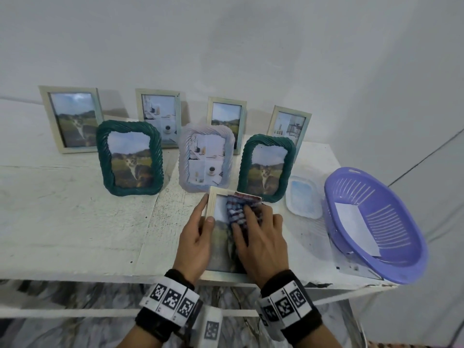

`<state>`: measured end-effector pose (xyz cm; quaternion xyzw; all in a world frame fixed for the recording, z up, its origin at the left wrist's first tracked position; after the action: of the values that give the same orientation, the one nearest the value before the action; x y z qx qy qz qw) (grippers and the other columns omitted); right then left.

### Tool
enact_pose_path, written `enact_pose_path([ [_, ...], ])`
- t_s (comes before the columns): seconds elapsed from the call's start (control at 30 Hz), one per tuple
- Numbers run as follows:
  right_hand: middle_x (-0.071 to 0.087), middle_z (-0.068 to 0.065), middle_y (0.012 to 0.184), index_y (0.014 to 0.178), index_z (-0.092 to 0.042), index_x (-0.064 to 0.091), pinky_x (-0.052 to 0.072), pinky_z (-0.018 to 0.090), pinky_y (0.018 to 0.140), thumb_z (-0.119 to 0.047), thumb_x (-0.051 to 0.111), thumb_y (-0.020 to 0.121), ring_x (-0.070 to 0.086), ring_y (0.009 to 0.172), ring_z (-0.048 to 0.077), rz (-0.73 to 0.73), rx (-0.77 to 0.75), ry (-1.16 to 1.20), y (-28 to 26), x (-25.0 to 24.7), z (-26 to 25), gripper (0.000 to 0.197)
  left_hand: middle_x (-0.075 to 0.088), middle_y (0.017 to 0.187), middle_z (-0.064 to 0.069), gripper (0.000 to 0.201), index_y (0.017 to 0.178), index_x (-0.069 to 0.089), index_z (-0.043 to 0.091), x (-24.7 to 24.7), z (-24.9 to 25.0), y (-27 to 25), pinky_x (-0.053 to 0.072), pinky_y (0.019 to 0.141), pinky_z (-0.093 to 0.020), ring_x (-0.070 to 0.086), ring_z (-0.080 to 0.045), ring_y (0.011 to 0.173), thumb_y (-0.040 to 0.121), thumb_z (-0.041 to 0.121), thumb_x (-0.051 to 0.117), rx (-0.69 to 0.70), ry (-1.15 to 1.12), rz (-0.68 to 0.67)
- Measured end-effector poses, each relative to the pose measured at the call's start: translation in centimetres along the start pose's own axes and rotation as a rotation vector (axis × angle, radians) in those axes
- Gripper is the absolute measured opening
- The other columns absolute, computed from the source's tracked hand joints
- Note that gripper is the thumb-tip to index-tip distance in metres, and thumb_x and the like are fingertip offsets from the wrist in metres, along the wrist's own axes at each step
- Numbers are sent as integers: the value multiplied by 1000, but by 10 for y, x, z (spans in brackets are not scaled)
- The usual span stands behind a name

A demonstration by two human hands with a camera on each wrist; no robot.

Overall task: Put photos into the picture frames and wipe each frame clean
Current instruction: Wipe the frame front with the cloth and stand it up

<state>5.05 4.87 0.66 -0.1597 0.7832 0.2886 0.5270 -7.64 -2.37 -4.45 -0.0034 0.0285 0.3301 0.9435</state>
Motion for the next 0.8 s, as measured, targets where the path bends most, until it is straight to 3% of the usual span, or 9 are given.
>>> enact_pose_path([
  [0.1, 56, 13, 111, 113, -8, 62, 45, 37, 78, -18, 43, 88, 49, 88, 32, -2, -109, 26, 0, 7, -14, 34, 60, 74, 18, 46, 145, 39, 26, -6, 3, 1, 44, 65, -12, 50, -5, 62, 101, 10, 43, 10, 27, -23],
  [0.2, 56, 9, 115, 118, -11, 61, 38, 28, 81, -14, 43, 86, 50, 90, 29, -133, -310, 88, -24, 18, -39, 37, 65, 106, 7, 45, 140, 40, 33, -16, -1, 4, 48, 82, -10, 62, 2, 91, 102, 10, 41, -30, -16, -14],
  [0.27, 54, 6, 114, 121, -16, 60, 42, 26, 76, -15, 45, 85, 47, 90, 24, -227, -395, 85, -40, 21, -47, 38, 64, 110, 0, 44, 139, 40, 34, -23, -3, 5, 47, 82, -10, 62, 2, 94, 102, 9, 41, -47, -43, 3],
  [0.4, 54, 13, 112, 120, -11, 60, 54, 36, 60, -13, 45, 79, 48, 85, 29, -162, -201, 15, -3, 14, -21, 44, 55, 102, 21, 46, 144, 37, 29, -19, 8, 2, 47, 94, -20, 62, 3, 100, 102, 10, 42, -34, -16, -12],
  [0.43, 53, 14, 111, 120, -9, 60, 54, 39, 61, -9, 48, 76, 48, 85, 31, -126, -147, 0, 9, 10, -18, 45, 37, 123, 18, 46, 144, 37, 29, -17, 11, 1, 49, 89, -18, 64, 1, 93, 102, 10, 42, -29, -5, -20],
  [0.47, 54, 15, 111, 119, -8, 60, 53, 39, 63, -8, 48, 75, 48, 86, 32, -100, -132, -12, 13, 8, -21, 46, 68, 108, 11, 46, 144, 37, 29, -17, 11, 1, 49, 83, -13, 64, 5, 85, 102, 10, 42, -27, -3, -21],
  [0.6, 54, 10, 113, 121, -15, 60, 49, 31, 67, -20, 38, 84, 47, 89, 27, -171, -380, -3, -23, 11, -55, 44, 61, 129, 4, 46, 143, 39, 30, -27, 1, 7, 45, 97, -16, 58, 6, 109, 102, 10, 42, -70, -42, -13],
  [0.67, 55, 11, 112, 121, -17, 61, 49, 32, 66, -21, 37, 82, 47, 87, 26, -207, -440, -29, -25, 9, -52, 45, 58, 129, 8, 46, 143, 39, 28, -30, 3, 7, 42, 92, -8, 55, 15, 106, 101, 8, 42, -61, -34, -15],
  [0.8, 53, 14, 112, 119, -10, 61, 52, 36, 61, -12, 41, 71, 46, 81, 29, -120, -258, -86, 11, 1, -33, 52, 57, 126, 19, 46, 144, 38, 26, -22, 7, 3, 39, 90, -3, 54, 17, 104, 101, 9, 43, -45, -11, -37],
])
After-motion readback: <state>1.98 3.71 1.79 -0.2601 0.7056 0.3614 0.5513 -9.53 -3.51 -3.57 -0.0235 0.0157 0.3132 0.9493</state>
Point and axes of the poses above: each hand's wrist, its own y-axis towards the middle knuckle, its own x-axis out of the palm, z = x × y, the point moved 9 cm from there along y, towards the middle knuckle
